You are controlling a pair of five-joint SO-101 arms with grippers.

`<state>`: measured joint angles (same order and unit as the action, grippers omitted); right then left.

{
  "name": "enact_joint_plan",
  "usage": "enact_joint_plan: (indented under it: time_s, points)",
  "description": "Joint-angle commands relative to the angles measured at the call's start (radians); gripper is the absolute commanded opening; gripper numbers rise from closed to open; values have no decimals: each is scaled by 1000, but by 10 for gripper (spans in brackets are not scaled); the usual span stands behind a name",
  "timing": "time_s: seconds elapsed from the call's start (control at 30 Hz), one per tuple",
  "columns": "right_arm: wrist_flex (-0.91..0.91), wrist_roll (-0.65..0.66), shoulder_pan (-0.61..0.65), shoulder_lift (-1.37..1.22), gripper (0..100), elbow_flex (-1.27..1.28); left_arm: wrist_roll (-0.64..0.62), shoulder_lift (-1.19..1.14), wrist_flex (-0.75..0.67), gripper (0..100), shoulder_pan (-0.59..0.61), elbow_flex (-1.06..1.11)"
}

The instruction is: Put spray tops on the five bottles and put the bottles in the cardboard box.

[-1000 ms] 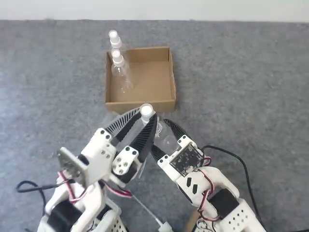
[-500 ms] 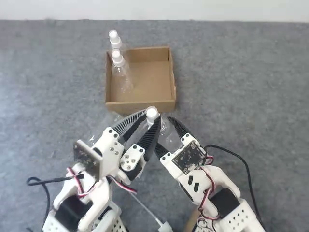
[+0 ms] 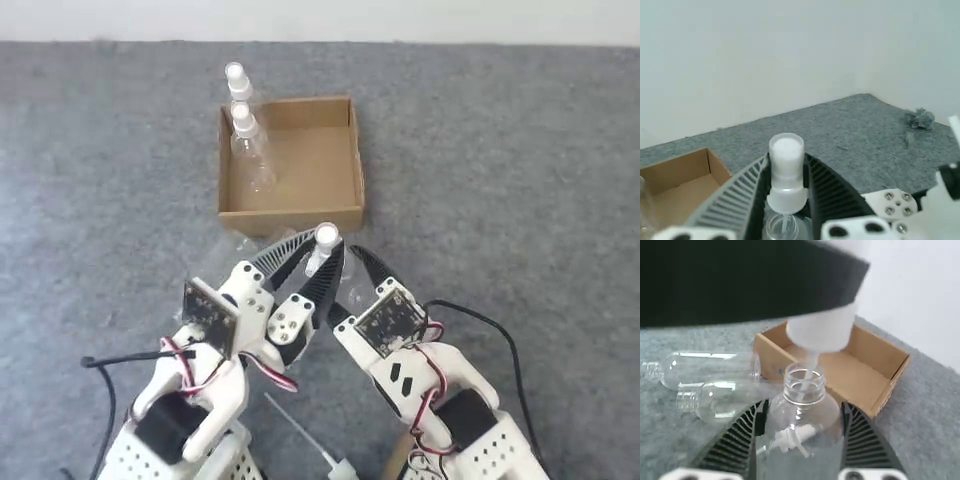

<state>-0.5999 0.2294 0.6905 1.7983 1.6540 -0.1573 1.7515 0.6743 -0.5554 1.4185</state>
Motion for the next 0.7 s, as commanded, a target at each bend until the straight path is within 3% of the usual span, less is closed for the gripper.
enact_joint_plan:
  time_s: [0.0,0.67]
  points:
    - [-35,5,-15,18,76,-71,9,11,-80,15,-5,16]
    - [-27,3,-15,18,76,-164,9,15,-75,15,0,10]
